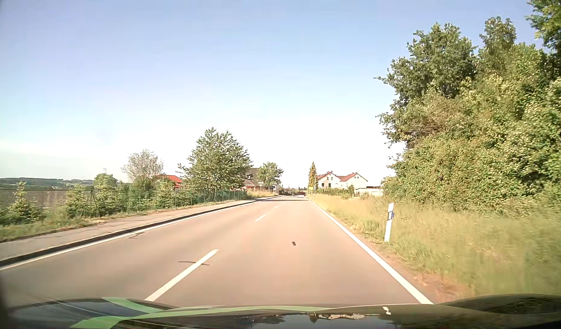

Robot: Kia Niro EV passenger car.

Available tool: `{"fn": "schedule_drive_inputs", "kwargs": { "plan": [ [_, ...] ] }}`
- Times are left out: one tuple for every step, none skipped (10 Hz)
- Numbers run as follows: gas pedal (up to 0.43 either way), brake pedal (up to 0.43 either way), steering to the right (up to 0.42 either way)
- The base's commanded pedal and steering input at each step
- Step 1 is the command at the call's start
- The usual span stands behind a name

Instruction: Follow the waypoints while adhering to traffic rules and regulations

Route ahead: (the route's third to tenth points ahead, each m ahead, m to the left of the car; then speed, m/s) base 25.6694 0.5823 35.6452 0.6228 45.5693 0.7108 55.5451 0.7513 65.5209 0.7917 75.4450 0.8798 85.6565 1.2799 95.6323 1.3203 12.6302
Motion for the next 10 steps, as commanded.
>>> {"fn": "schedule_drive_inputs", "kwargs": {
  "plan": [
    [0.169,0.0,0.001],
    [0.169,0.0,0.001],
    [0.169,0.0,0.0],
    [0.169,0.0,-0.002],
    [0.169,0.0,-0.003],
    [0.169,0.0,-0.003],
    [0.169,0.0,-0.003],
    [0.169,0.0,-0.003],
    [0.169,0.0,-0.003],
    [0.169,0.0,-0.003]
  ]
}}
